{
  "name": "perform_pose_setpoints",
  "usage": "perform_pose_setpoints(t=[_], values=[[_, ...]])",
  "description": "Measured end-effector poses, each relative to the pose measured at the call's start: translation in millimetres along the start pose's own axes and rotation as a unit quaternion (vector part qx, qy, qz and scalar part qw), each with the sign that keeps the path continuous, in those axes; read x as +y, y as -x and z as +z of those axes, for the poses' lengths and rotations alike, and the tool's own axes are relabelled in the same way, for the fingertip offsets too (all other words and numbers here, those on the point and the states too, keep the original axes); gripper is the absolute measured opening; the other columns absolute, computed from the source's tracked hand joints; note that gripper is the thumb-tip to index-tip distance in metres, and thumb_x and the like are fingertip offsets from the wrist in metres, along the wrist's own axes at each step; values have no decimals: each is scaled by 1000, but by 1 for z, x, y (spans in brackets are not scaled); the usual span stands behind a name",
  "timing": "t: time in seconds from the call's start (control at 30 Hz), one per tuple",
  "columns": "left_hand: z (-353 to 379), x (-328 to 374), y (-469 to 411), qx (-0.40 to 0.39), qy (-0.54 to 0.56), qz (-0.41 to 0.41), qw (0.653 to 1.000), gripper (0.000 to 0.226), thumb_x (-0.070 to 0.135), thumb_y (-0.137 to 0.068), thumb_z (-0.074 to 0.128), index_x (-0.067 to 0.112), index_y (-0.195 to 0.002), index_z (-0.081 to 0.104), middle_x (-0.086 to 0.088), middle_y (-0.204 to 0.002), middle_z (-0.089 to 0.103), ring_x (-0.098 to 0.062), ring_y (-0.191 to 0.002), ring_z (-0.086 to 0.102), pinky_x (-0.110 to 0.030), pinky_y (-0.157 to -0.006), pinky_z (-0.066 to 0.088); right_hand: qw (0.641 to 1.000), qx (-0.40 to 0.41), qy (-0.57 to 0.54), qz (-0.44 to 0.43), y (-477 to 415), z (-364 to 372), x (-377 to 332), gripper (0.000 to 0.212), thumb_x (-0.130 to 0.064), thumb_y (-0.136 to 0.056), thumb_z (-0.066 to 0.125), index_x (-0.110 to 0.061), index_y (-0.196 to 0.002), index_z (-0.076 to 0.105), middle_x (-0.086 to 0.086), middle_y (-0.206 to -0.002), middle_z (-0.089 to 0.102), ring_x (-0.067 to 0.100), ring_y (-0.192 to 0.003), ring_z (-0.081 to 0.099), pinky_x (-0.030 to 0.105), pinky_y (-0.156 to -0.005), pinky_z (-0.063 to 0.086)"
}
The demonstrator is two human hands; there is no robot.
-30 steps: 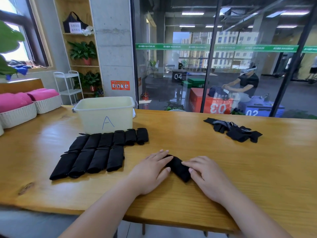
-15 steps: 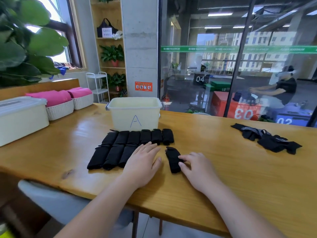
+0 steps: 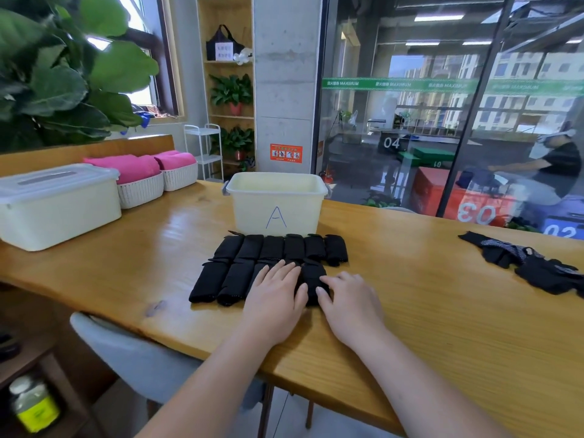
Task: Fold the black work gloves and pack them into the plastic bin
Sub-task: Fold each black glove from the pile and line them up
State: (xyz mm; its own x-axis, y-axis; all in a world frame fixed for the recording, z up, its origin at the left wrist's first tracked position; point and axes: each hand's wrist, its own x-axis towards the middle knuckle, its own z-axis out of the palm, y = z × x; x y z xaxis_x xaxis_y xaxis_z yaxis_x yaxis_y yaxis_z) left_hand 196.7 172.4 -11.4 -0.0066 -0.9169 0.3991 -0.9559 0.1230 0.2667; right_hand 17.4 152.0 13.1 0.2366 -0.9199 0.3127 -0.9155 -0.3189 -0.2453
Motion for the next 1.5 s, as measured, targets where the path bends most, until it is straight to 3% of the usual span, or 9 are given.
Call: perform_pose_setpoints(t=[0.37,0.7,1.03,1.23,1.33,1.5], values=[[-12,20,-5,-5,2,29,1000,72,69,-107,26,28,-165,36,14,-172,30,-5,-163,10,-36,-134,5,1000,5,-21,21,5,-34,39,46,-57,-108,41,-40,-148,56,-12,-140,58,15,-130,50,37,-101,50],[8,114,-41,-53,42,98,993,77,72,-106,24,24,-165,36,10,-173,31,-9,-163,13,-38,-134,8,995,12,17,99,21,-73,115,51,-61,-107,39,-38,-150,54,-6,-143,57,21,-133,49,41,-100,51],[58,215,-65,-115,30,181,976,77,70,-107,24,22,-165,35,5,-171,36,-15,-162,20,-42,-133,13,977,8,37,210,55,-100,210,56,-62,-107,40,-36,-156,48,1,-155,50,28,-147,41,44,-115,44],[89,258,-78,-142,26,227,963,77,70,-107,23,21,-165,34,4,-172,34,-16,-162,19,-44,-133,13,968,3,57,243,63,-101,256,59,-63,-106,41,-35,-157,46,-1,-158,47,27,-149,37,45,-116,43],[102,273,-88,-144,25,239,960,76,69,-107,24,21,-165,34,3,-172,34,-16,-163,19,-44,-133,12,965,1,83,250,62,-100,274,61,-62,-106,40,-33,-160,42,-2,-164,39,24,-153,30,47,-120,37],[118,283,-105,-147,32,231,961,76,69,-108,21,21,-166,33,3,-174,29,-17,-164,12,-44,-133,9,956,-13,124,267,52,-96,302,71,-68,-106,31,-33,-167,27,2,-178,8,27,-164,1,52,-131,15]])
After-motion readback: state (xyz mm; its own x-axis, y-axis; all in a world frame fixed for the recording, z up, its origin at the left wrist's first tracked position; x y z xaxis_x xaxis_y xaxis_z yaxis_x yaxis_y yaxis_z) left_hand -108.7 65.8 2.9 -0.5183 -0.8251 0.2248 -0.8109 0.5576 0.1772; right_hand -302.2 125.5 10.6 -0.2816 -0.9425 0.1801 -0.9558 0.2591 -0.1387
